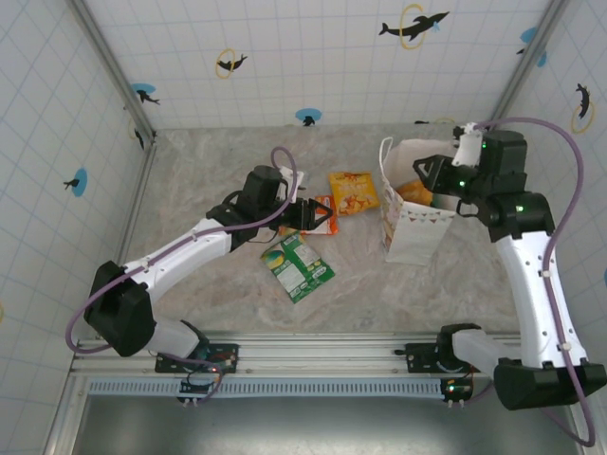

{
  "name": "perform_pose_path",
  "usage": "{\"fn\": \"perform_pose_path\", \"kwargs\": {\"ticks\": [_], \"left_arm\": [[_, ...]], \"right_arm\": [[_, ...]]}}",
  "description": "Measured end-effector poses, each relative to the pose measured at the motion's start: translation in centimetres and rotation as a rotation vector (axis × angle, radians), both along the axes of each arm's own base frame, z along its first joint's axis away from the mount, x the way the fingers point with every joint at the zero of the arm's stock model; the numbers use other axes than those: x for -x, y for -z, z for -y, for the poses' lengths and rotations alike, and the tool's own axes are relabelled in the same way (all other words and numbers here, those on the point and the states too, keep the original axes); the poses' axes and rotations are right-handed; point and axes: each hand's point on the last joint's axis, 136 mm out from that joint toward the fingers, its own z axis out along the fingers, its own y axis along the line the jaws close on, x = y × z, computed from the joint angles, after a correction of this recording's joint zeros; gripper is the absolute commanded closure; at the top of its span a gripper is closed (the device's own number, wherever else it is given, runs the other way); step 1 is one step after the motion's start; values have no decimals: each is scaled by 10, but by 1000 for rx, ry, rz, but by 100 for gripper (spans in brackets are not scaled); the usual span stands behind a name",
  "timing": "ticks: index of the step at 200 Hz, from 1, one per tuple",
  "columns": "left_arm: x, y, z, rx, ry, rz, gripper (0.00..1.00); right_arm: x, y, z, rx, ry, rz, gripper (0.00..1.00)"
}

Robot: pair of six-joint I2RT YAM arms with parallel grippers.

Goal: Place the snacks into the paper bag

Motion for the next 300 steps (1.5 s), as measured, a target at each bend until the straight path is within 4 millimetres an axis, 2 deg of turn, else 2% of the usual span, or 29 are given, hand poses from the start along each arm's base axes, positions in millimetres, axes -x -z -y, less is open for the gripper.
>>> {"fn": "perform_pose_path", "kwargs": {"ticks": [35,79,110,140,168,212,259,300], "left_arm": [[5,23,-12,-51,-46,-75,37],[14,56,-51,-93,-157,-201,37],[21,69,-79,-78,-254,-276,37],[35,85,-101,-60,-338,-355,37],[44,98,-119,-52,-407,-414,37],[51,115,-139,-54,-492,-481,38],[73,149,-147,-62,-526,-585,44],[72,153,-141,-13,-525,-604,45]], "right_arm": [[27,7,-50,31,-128,4,67],[50,18,-89,86,-209,9,66],[66,19,-113,108,-261,36,66],[78,32,-132,139,-306,35,66],[79,37,-141,154,-317,40,66],[78,34,-145,143,-315,63,66],[79,37,-149,139,-326,65,66],[79,38,-151,136,-332,64,66]]}}
